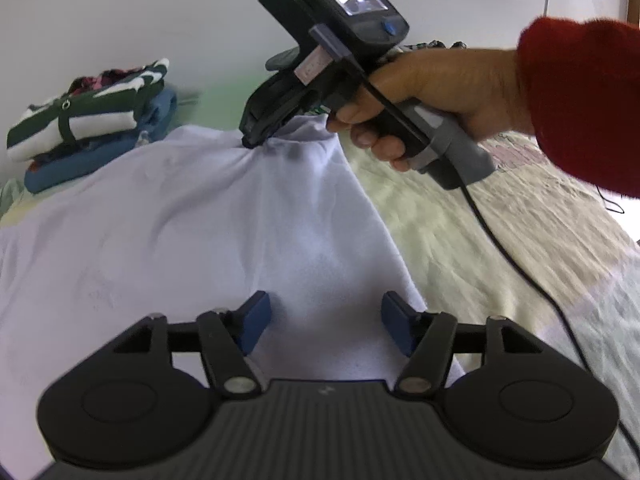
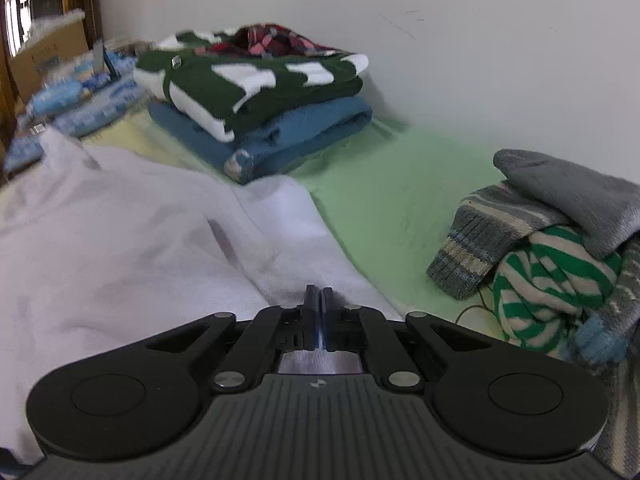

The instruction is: Fold clothes

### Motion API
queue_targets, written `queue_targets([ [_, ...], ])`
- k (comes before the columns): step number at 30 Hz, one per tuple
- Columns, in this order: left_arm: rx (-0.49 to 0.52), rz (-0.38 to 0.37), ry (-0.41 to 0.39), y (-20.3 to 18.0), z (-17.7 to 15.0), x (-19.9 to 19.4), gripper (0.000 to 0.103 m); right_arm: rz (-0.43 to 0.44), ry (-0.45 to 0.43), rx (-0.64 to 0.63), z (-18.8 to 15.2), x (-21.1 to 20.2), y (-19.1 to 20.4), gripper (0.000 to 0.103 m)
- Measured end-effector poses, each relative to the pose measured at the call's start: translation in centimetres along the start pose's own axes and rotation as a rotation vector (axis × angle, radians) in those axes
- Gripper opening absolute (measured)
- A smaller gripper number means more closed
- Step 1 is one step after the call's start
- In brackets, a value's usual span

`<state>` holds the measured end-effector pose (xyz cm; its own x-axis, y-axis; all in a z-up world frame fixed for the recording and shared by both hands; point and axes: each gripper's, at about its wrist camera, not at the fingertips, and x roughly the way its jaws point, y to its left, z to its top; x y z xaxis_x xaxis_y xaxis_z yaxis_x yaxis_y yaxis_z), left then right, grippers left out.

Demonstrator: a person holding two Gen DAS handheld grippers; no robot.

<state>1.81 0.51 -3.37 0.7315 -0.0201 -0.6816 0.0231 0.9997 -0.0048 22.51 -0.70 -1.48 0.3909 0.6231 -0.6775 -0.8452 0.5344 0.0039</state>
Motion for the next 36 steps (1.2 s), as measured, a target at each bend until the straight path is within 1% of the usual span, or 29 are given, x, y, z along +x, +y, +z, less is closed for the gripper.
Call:
queue_targets([
  [1, 0.001, -0.001, -0.001, 0.1, 0.0, -0.3, 0.065, 0.004, -0.004, 0.010, -0.1, -0.5, -0.1, 0.000],
  [2, 0.002, -0.003, -0.003, 0.2, -0.1, -0.6, 0.065, 0.007, -0.008, 0.021, -0.3, -1.0, -0.2, 0.006],
  [4, 0.004, -0.006, -0.005, 0.3, -0.2, -1.2, 0.066, 0.015, -0.017, 0.041, -0.5, -2.1, -0.4, 0.010],
  [7, 0.004, -0.020, -0.001, 0.7, -1.0, -2.4, 0.066, 0.026, -0.030, 0.072, -0.9, -3.6, -0.7, 0.010],
  [9, -0.007, -0.046, 0.012, 0.8, -1.7, -3.0, 0.066, 0.035, 0.047, 0.094, -2.1, -3.2, -1.1, 0.010],
  [10, 0.002, -0.057, 0.019, 0.7, -2.0, -3.2, 0.065, 0.023, 0.077, 0.106, -2.6, -2.7, -1.3, 0.010],
  [12, 0.034, -0.064, 0.030, 0.1, -2.5, -3.3, 0.066, -0.007, 0.065, 0.149, -3.3, -1.9, -2.1, 0.004],
  [14, 0.066, -0.067, 0.039, -0.5, -3.0, -3.6, 0.066, -0.044, 0.030, 0.216, -3.3, -1.3, -3.1, 0.003],
  [16, 0.096, -0.072, 0.043, -1.1, -3.4, -4.2, 0.065, -0.060, 0.012, 0.278, -3.1, -1.3, -3.6, 0.003],
  [17, 0.105, -0.092, 0.047, -1.3, -3.5, -4.8, 0.065, -0.067, 0.004, 0.308, -3.0, -1.4, -3.9, 0.006],
  [18, 0.114, -0.113, 0.050, -1.5, -3.7, -5.4, 0.065, -0.044, -0.005, 0.319, -3.2, -2.2, -3.7, 0.010],
  [19, 0.124, -0.140, 0.056, -1.7, -3.9, -6.0, 0.065, -0.013, -0.014, 0.325, -3.4, -3.2, -3.5, 0.012],
  [23, 0.149, -0.282, 0.104, -3.1, -5.4, -8.3, 0.065, 0.133, 0.091, 0.304, -6.1, -5.6, -1.1, 0.012],
  [25, 0.177, -0.331, 0.138, -4.1, -6.4, -9.0, 0.065, 0.131, 0.102, 0.276, -7.2, -5.8, -0.3, 0.010],
  [27, 0.214, -0.355, 0.171, -5.1, -7.4, -9.7, 0.066, 0.129, 0.092, 0.287, -7.7, -6.2, -0.6, 0.009],
  [29, 0.227, -0.389, 0.194, -5.5, -8.4, -10.7, 0.069, 0.104, 0.083, 0.276, -7.9, -6.8, -0.7, 0.009],
  [30, 0.224, -0.411, 0.208, -5.7, -8.8, -11.2, 0.072, 0.090, 0.078, 0.269, -8.0, -7.1, -0.7, 0.012],
  [32, 0.207, -0.448, 0.236, -5.9, -9.5, -12.2, 0.075, 0.132, 0.095, 0.280, -8.5, -7.8, -0.6, 0.009],
  [34, 0.194, -0.481, 0.259, -6.2, -10.2, -13.1, 0.075, 0.182, 0.106, 0.252, -9.0, -8.7, 0.3, 0.009],
  [36, 0.193, -0.513, 0.275, -6.7, -10.9, -13.8, 0.075, 0.173, 0.119, 0.205, -9.5, -9.2, 1.3, 0.009],
])
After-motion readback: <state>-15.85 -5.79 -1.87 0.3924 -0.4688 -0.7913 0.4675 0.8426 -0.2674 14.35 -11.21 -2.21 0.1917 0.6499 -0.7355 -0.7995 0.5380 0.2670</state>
